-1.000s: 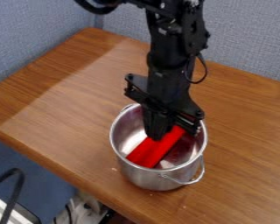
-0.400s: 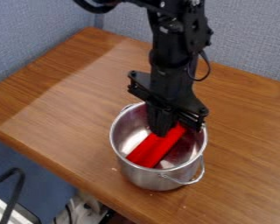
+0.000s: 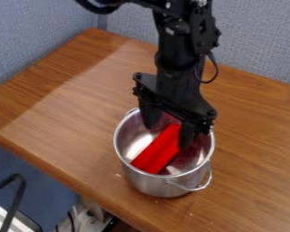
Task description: Move the red object from the metal pot to the table
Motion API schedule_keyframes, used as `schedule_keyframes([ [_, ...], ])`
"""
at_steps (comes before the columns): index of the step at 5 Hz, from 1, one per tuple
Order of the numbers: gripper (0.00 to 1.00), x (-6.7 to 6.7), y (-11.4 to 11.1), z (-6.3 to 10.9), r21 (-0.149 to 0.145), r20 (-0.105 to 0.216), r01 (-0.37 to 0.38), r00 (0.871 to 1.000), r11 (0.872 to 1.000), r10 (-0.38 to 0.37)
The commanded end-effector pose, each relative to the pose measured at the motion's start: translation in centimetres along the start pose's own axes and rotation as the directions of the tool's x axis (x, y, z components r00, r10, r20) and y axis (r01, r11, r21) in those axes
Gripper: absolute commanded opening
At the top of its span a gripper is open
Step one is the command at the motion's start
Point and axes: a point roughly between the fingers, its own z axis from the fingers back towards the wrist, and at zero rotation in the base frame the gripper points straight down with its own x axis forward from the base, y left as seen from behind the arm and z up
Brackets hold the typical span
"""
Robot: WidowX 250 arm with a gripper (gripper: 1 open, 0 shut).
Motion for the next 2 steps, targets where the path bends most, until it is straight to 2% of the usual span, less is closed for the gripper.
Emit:
schedule_keyframes([
  [1, 0.00, 0.32, -0.25, 0.39, 0.013, 0.040, 0.012, 0.999, 1.000, -0.013],
  [2, 1.00, 0.31, -0.34, 0.06, 0.020, 0.041, 0.011, 0.999, 1.000, -0.012],
])
